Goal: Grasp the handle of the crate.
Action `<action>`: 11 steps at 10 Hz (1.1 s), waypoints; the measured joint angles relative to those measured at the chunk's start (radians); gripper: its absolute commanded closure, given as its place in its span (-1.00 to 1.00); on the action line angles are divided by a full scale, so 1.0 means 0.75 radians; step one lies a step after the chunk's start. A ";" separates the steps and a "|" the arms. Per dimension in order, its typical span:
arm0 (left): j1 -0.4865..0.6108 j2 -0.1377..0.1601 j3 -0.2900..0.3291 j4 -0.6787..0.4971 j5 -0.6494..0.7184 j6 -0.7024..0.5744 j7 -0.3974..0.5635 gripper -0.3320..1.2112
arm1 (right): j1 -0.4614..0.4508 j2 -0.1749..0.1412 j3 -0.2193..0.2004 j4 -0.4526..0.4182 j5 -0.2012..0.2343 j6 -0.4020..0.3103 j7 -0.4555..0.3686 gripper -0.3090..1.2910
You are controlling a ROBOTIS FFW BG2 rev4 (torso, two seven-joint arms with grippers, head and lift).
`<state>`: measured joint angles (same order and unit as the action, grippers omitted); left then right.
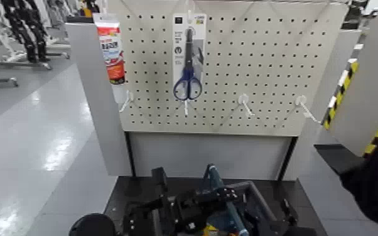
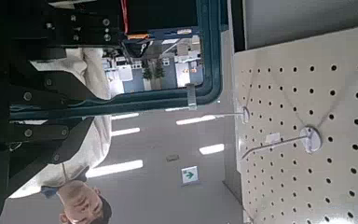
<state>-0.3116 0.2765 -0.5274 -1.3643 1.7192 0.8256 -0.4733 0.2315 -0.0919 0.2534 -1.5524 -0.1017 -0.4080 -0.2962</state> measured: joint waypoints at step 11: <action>0.102 0.063 0.088 -0.194 0.060 0.077 0.146 0.95 | 0.002 -0.002 -0.007 -0.009 0.028 0.005 0.003 -0.45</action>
